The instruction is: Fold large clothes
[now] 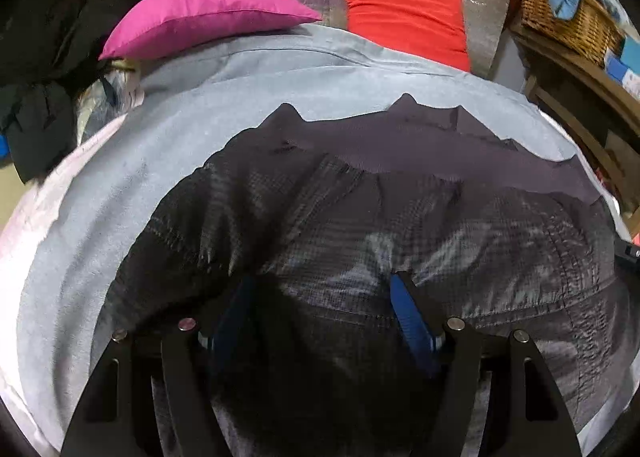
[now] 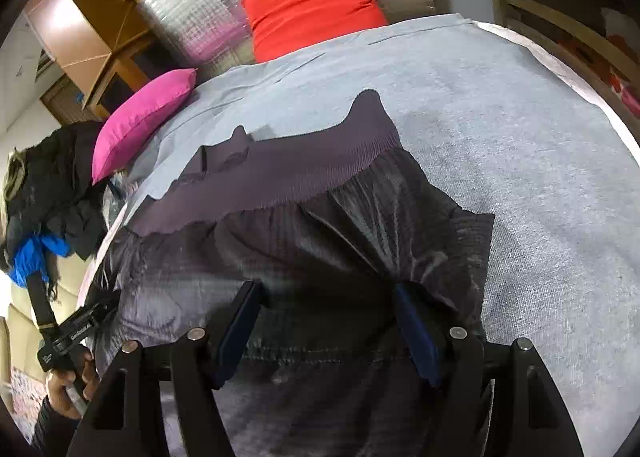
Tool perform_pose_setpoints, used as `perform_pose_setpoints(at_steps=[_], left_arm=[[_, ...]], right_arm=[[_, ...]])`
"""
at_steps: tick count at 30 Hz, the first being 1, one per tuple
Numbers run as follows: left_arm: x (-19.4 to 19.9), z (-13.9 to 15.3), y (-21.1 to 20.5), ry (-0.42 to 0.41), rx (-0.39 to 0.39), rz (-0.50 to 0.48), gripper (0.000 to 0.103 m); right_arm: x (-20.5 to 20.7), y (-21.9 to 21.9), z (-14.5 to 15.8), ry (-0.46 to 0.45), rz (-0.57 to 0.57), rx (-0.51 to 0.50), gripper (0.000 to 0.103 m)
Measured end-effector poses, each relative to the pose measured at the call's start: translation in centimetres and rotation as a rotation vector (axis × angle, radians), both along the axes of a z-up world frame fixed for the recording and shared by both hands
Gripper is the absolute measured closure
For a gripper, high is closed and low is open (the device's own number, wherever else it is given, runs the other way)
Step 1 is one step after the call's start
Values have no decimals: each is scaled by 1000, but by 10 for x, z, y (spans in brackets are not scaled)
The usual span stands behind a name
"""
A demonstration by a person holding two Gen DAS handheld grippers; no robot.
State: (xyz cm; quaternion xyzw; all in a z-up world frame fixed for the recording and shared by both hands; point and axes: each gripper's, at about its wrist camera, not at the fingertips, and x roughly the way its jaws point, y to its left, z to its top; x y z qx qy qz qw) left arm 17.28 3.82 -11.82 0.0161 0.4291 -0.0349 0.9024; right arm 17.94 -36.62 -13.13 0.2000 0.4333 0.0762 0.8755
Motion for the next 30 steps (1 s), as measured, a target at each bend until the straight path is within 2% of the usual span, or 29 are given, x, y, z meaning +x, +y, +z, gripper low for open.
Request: perform_pose_setpoints(at_steps=[2,4,9,14,19,24,30], left_arm=[[-3,6,2,16,-8,7,30],[-10,17,7,-2,-12,17,30],[-34,39,14,-49,5,37,30],[-55,51,13,-68,-21,31,30],[-70,56,3,-76,-25,6,30],[-76,56,-6,-68,-27,-9,30],[-78,57,-13,-69,-32,-11,30]], right_arm=[[-1,0,2,-1,-11,-9,31],[-8,-1,12,-5,-38,-27,31],[-38,22,45,-97,-35,-100,31],[-75,53,65,-158,-3,-95,31],[-97,82,55,-172,12,-136,31],[-91,80,21,-81,-22,-126,31],[-98,85,45,-160,-15,-144,31]])
